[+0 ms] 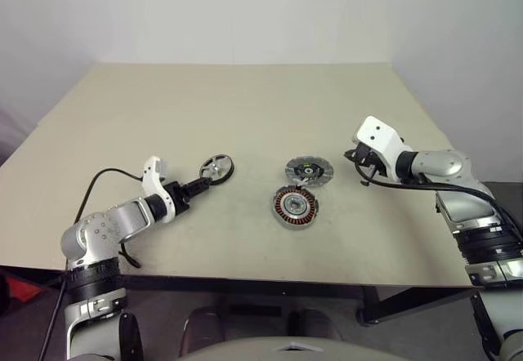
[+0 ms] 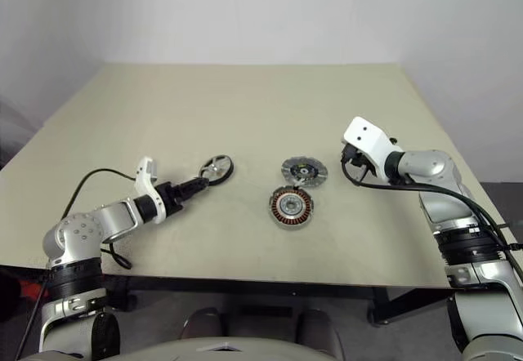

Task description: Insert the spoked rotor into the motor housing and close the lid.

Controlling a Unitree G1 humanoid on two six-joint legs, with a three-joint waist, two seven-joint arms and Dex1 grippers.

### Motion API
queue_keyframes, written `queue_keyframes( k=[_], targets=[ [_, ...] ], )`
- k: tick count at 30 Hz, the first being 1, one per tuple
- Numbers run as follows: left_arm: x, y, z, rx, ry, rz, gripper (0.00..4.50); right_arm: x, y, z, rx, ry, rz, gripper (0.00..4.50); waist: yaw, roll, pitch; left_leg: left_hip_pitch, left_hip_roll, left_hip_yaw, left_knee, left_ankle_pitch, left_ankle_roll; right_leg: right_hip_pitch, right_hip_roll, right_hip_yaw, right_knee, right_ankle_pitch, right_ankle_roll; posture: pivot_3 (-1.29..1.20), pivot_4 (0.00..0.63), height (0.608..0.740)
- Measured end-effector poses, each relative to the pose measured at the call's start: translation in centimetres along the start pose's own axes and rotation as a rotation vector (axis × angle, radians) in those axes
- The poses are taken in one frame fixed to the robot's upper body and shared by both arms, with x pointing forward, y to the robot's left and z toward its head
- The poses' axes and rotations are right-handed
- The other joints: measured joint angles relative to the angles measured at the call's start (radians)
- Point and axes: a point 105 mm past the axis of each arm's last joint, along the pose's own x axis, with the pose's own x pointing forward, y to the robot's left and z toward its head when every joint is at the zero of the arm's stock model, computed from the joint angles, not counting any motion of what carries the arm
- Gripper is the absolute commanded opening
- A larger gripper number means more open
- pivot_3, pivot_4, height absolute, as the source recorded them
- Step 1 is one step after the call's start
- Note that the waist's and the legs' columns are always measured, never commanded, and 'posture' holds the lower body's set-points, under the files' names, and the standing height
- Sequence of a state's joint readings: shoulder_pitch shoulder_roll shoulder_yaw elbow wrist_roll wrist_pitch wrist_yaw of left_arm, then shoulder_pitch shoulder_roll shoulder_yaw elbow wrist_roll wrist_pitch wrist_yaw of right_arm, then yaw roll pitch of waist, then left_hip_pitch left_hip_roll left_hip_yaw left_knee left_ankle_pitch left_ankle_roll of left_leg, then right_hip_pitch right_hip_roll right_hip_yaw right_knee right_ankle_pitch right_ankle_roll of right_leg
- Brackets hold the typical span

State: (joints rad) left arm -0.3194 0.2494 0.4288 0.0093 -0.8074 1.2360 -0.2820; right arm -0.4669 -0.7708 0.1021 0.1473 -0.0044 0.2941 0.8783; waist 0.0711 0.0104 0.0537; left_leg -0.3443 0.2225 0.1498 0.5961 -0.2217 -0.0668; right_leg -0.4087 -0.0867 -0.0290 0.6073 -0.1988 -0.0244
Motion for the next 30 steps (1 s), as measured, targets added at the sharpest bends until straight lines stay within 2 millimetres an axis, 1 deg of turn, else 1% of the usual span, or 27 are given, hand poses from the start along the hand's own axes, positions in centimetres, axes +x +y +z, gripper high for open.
queue_keyframes(
  k=[5,12,19,22,30],
  targets=[
    [0.9,-0.4,0.0,-0.036,-0.005,-0.021,3.38,0.0,0.0,0.0,-0.002,-0.002,0.000,0.00,0.000,0.000,0.000,0.000,0.000,0.000,0.000,0.000,0.000,0.000,0.000,0.000,0.000,0.000,0.000,0.00,0.000,0.740],
    [2.0,-0.7,-0.1,-0.130,-0.034,-0.046,3.38,0.1,0.1,0.2,-0.002,-0.012,-0.001,0.00,0.002,0.000,0.000,0.000,-0.001,0.000,0.000,0.000,0.000,0.000,0.000,0.000,0.000,0.000,0.000,0.00,0.000,0.740],
    [2.8,-0.3,0.3,-0.244,-0.090,-0.056,3.38,0.3,0.0,0.7,-0.013,-0.031,-0.009,0.00,0.009,0.000,0.000,0.001,-0.001,0.000,0.001,0.000,0.001,0.002,-0.001,0.000,0.000,0.000,0.001,0.00,0.000,0.740],
    [3.2,-0.2,0.6,-0.282,-0.110,-0.053,3.38,0.3,0.0,0.7,-0.016,-0.033,-0.009,0.00,0.009,0.000,0.000,0.001,-0.001,0.000,0.001,0.001,0.002,0.002,-0.001,0.000,0.000,-0.002,0.004,0.00,0.000,0.740],
    [4.0,-0.4,0.7,-0.311,-0.121,-0.057,3.38,0.3,0.0,0.8,-0.024,-0.040,-0.010,0.00,0.013,0.000,0.000,0.001,-0.001,0.000,0.001,0.002,0.002,0.002,-0.001,0.000,0.000,-0.003,0.006,0.00,0.000,0.740]
  ],
)
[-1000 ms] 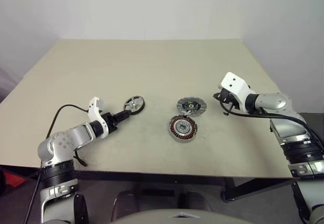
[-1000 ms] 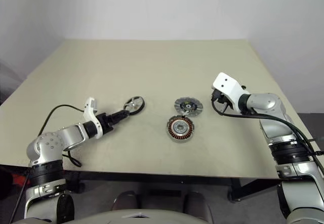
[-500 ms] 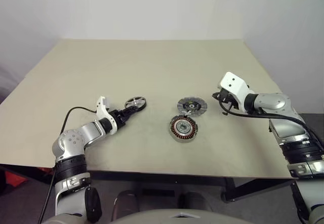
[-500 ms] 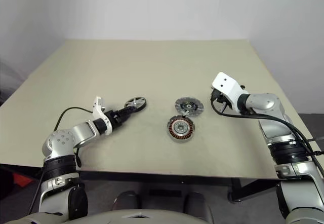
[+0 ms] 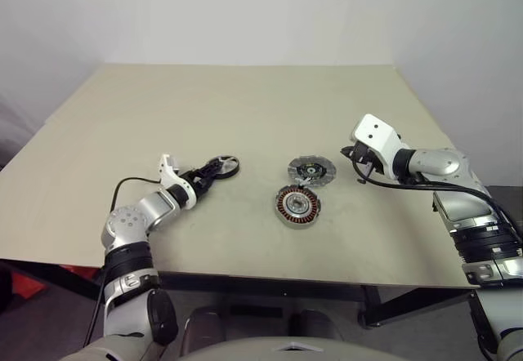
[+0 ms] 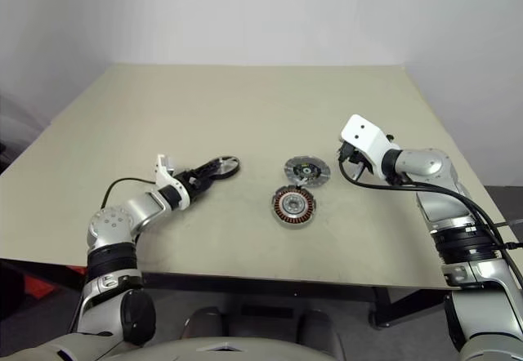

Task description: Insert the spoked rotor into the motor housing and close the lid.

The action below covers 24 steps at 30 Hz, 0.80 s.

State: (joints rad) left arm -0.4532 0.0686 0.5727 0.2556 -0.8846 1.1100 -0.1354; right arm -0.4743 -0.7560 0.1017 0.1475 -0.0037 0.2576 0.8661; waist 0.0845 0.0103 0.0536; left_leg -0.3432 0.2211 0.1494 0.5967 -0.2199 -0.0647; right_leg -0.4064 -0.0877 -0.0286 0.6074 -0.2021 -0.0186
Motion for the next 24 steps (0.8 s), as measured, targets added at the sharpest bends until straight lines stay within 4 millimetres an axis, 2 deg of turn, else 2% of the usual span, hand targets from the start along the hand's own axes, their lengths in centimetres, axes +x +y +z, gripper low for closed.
queue_keyframes(
  k=[1,4,11,19,24],
  targets=[
    [0.0,0.0,0.0,0.002,0.002,-0.001,3.38,0.0,0.0,0.0,0.000,0.000,0.000,0.00,0.001,0.000,0.000,0.000,0.000,0.000,0.000,0.000,0.000,0.000,0.000,0.000,0.000,0.000,0.000,0.00,0.000,0.740],
    [0.1,0.0,-0.2,0.006,0.009,0.007,2.74,0.0,0.0,0.0,0.000,0.000,-0.002,0.00,0.006,0.000,0.000,0.000,0.000,0.000,0.000,0.000,0.000,0.000,0.000,0.000,0.000,0.001,-0.001,0.00,0.000,0.740],
    [0.2,0.1,-0.8,0.002,0.029,0.009,0.58,0.2,0.1,0.1,-0.002,-0.012,-0.007,0.00,0.010,0.000,0.000,-0.003,0.000,0.000,0.000,0.000,0.001,-0.001,0.000,-0.001,-0.001,0.003,-0.006,0.00,0.000,0.740],
    [-0.4,-0.6,-1.9,0.007,0.106,-0.044,0.58,0.3,0.1,-0.2,0.005,-0.002,-0.012,0.00,0.009,-0.001,0.001,-0.004,0.000,0.000,0.000,0.000,0.000,-0.003,0.000,-0.001,-0.001,0.003,-0.005,0.00,0.000,0.740],
    [-2.0,-2.0,-1.6,0.005,0.168,-0.136,0.58,0.3,0.0,-0.5,0.007,0.006,-0.014,0.00,0.007,-0.001,0.001,-0.006,0.001,0.000,-0.001,0.000,0.000,-0.006,0.001,0.000,-0.001,0.003,-0.006,0.00,0.000,0.740]
  ],
)
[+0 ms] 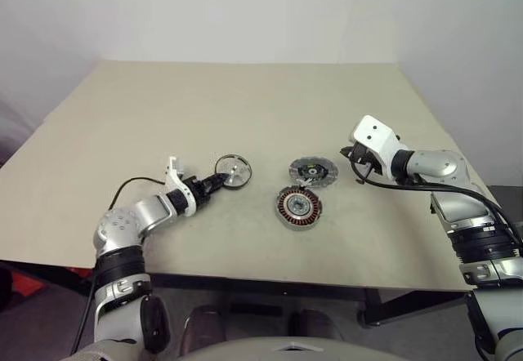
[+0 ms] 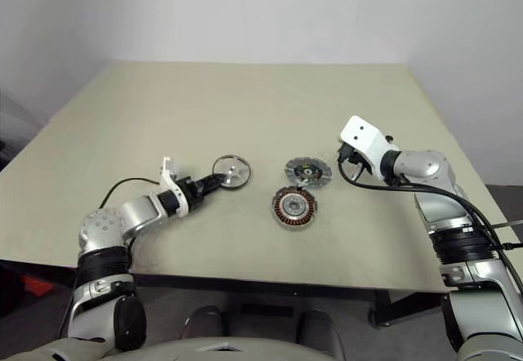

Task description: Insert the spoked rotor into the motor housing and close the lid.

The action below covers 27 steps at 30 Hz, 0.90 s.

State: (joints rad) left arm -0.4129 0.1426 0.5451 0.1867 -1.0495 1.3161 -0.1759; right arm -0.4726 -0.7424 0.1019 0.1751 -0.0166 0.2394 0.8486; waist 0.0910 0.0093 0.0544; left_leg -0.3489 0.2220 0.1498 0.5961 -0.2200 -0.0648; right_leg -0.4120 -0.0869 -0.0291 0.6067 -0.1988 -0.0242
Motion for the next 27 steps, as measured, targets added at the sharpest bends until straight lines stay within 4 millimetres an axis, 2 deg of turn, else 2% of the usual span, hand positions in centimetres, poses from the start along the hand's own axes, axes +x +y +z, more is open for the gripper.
queue_keyframes(
  k=[4,9,13,16,20,24,27],
  targets=[
    [-1.7,-2.0,-0.4,0.011,0.109,-0.101,0.58,0.0,0.0,-0.2,0.003,0.005,0.000,0.00,0.000,0.000,0.000,0.000,0.000,0.000,0.000,0.000,0.000,-0.001,0.000,0.000,0.000,0.000,0.000,0.00,0.000,0.740],
    [-2.6,-2.7,-1.2,0.032,0.238,-0.108,0.58,0.0,0.0,-0.2,-0.001,0.003,0.000,0.00,0.001,0.000,0.000,0.000,0.000,0.000,0.000,0.000,0.000,-0.001,0.000,0.000,0.001,0.000,0.000,0.00,0.000,0.740],
    [-1.0,-4.0,-2.5,0.060,0.342,-0.140,0.58,0.0,-0.1,-0.2,-0.004,0.004,-0.002,0.00,0.006,0.000,0.000,0.000,-0.001,0.000,0.000,0.000,-0.001,0.000,-0.001,0.000,0.001,0.000,0.000,0.00,0.000,0.740],
    [0.9,-6.4,-2.9,0.081,0.412,-0.221,0.58,0.0,-0.1,-0.2,-0.008,0.002,-0.003,0.00,0.004,-0.001,0.001,0.000,-0.001,0.000,0.000,0.001,-0.001,0.000,-0.001,0.000,0.001,0.000,0.000,0.00,0.000,0.740],
    [2.3,-8.0,-4.6,0.101,0.530,-0.265,0.58,0.1,-0.1,-0.2,-0.008,0.003,-0.003,0.00,-0.001,-0.001,0.001,-0.001,0.000,0.000,0.000,0.001,-0.001,-0.002,0.000,0.001,0.001,0.000,0.000,0.00,0.000,0.740],
    [2.4,-7.8,-6.5,0.101,0.648,-0.259,0.58,0.0,-0.1,-0.2,-0.008,0.003,-0.005,0.00,0.001,-0.001,0.001,-0.001,0.000,0.000,0.000,0.001,0.000,-0.003,0.000,0.001,0.001,0.000,-0.001,0.00,0.000,0.740],
    [2.2,-7.2,-6.7,0.087,0.679,-0.235,0.58,0.0,0.1,-0.3,-0.007,0.005,-0.003,0.00,0.003,-0.001,0.001,-0.001,-0.001,0.000,0.000,0.001,-0.001,-0.002,0.000,0.001,0.002,0.000,-0.001,0.00,0.000,0.740]
  ],
)
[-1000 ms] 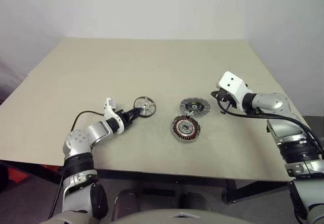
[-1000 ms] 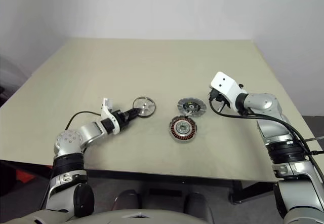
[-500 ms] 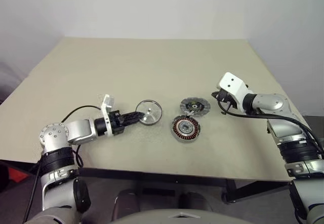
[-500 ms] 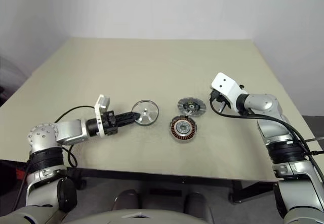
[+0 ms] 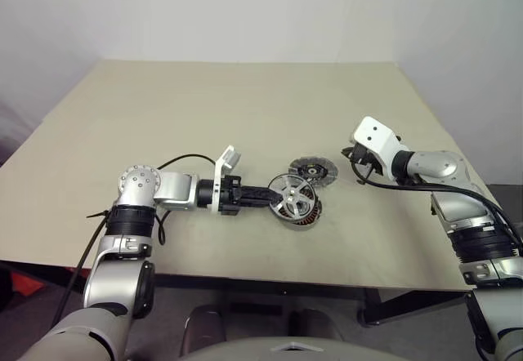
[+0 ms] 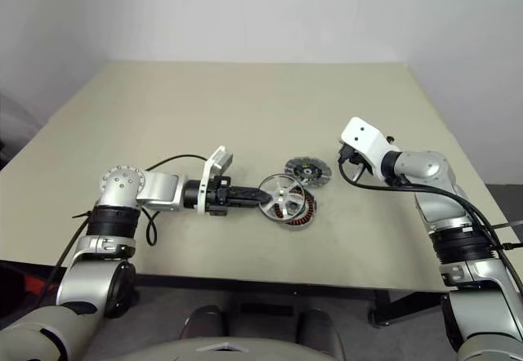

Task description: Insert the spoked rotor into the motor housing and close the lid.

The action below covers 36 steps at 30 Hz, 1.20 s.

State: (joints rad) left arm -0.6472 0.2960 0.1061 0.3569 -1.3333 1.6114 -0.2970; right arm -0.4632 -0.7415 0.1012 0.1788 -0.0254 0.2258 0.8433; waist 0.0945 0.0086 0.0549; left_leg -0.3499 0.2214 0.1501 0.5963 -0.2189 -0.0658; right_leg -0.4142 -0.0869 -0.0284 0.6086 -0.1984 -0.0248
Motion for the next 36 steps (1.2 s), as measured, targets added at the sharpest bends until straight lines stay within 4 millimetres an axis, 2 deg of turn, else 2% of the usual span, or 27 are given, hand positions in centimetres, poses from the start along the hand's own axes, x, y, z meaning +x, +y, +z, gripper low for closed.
queue_keyframes(
  k=[5,13,23,36],
  targets=[
    [0.6,1.2,0.2,-0.063,-0.004,0.026,0.58,-0.1,0.2,0.0,0.002,0.003,-0.002,0.00,0.001,0.000,0.000,0.000,-0.001,0.000,0.001,0.000,0.000,0.002,-0.001,0.000,0.000,0.000,0.000,0.00,0.000,0.740],
    [2.7,1.6,0.6,-0.080,-0.010,0.034,0.58,-0.1,0.2,0.1,-0.002,-0.001,-0.010,0.00,0.001,0.000,0.000,0.001,0.000,0.000,0.001,0.000,0.000,0.002,-0.001,0.000,0.000,0.000,0.000,0.00,0.000,0.740],
    [3.0,2.4,1.2,-0.082,-0.048,0.072,0.58,-0.1,0.2,0.2,-0.003,-0.002,-0.012,0.00,0.001,0.000,0.000,0.001,-0.001,0.000,0.001,0.000,0.001,0.002,-0.001,0.000,0.000,0.000,0.000,0.00,0.000,0.740],
    [3.8,3.1,0.7,-0.090,-0.023,0.105,0.58,0.0,0.3,0.2,-0.001,-0.006,-0.011,0.00,0.001,0.000,0.000,0.001,-0.001,0.000,0.001,0.000,0.001,0.002,-0.001,0.000,0.000,0.000,0.000,0.00,0.000,0.740]
  ],
)
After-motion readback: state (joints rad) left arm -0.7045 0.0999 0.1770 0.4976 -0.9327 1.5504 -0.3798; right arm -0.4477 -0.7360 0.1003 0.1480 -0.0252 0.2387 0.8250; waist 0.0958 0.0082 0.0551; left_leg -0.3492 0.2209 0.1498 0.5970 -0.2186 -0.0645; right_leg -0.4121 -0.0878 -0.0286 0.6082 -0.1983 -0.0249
